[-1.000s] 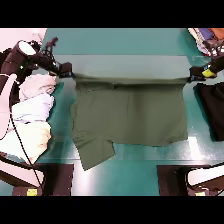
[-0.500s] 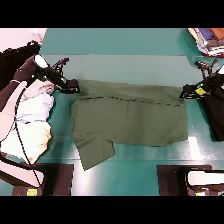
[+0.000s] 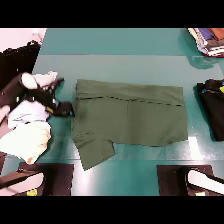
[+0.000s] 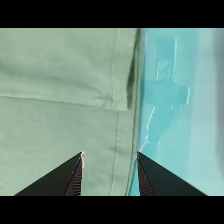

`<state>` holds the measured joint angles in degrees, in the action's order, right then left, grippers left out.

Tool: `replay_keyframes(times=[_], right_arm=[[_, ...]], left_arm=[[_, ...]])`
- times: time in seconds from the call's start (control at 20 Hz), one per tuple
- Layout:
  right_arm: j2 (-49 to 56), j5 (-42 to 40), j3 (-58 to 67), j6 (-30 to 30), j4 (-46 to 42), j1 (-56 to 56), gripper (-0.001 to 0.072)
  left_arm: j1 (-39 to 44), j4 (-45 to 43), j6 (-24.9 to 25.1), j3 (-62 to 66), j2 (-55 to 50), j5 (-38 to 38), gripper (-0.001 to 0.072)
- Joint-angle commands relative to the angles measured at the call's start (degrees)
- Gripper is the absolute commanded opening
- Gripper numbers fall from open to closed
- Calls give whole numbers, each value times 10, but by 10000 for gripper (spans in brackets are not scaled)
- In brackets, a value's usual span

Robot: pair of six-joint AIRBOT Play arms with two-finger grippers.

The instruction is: Fold the shirts.

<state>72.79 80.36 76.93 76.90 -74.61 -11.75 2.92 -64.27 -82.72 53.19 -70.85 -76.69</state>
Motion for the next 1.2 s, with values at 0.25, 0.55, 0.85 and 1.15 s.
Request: replay_keyframes(times=[0.25, 0.55, 0.85, 1.15], right_arm=[[-26, 29, 0, 0, 1, -12, 389], [-35, 48, -26, 0, 1, -12, 389], [-119, 61, -239, 19, -5, -12, 389], [-174, 50, -420, 94, -2, -12, 389]], left_arm=[[46, 95, -28, -252, 149, 39, 490], [46, 121, -23, -270, 148, 90, 351], [46, 179, 25, -273, 148, 116, 25], [46, 189, 37, -273, 148, 116, 26]])
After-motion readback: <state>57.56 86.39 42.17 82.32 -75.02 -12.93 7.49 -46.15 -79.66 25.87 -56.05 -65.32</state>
